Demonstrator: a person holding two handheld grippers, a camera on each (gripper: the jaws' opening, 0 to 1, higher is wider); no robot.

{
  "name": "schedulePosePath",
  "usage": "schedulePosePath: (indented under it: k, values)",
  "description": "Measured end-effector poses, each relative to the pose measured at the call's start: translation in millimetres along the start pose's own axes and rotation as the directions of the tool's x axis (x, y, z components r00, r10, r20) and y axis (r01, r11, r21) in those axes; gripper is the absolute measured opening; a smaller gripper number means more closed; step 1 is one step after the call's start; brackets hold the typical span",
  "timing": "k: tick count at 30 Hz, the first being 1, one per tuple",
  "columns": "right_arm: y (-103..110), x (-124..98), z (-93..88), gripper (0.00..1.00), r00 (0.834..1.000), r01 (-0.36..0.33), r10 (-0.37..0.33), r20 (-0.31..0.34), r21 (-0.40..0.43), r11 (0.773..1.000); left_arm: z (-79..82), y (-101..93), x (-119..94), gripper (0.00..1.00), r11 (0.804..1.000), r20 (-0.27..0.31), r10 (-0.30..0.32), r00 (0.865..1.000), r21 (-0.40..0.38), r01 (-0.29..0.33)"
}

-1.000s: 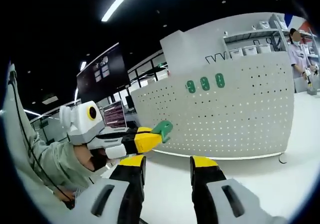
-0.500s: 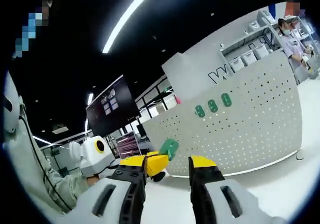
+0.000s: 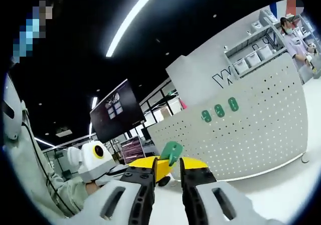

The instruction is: Insert the hook assembly into the mounting plate slot until the hook locks in place.

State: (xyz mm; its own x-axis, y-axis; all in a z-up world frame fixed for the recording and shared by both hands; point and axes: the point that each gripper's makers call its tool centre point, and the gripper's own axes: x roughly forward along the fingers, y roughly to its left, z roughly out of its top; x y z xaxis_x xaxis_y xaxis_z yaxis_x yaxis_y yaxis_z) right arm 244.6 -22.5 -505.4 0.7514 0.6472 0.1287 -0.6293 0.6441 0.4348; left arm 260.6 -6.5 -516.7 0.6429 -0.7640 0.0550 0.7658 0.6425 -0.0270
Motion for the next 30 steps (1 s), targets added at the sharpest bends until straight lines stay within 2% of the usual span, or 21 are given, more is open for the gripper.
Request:
schedulePosePath:
  k: [9,30]
  values:
    - [3.0,4.2,4.9,0.12,1.000,-0.006,0.006,0.013,-0.010,1.000,8.4,-5.3,0.6,0.03,1.000,0.028,-0.011,1.000,-0.008,0.011]
    - [7.2,6.7,5.8,0.05,1.000,0.007,-0.005,0.020,-0.064,0.998,9.0,-12.6,-2.5,0.03,1.000,0.042,-0.004,0.999,-0.019,0.004]
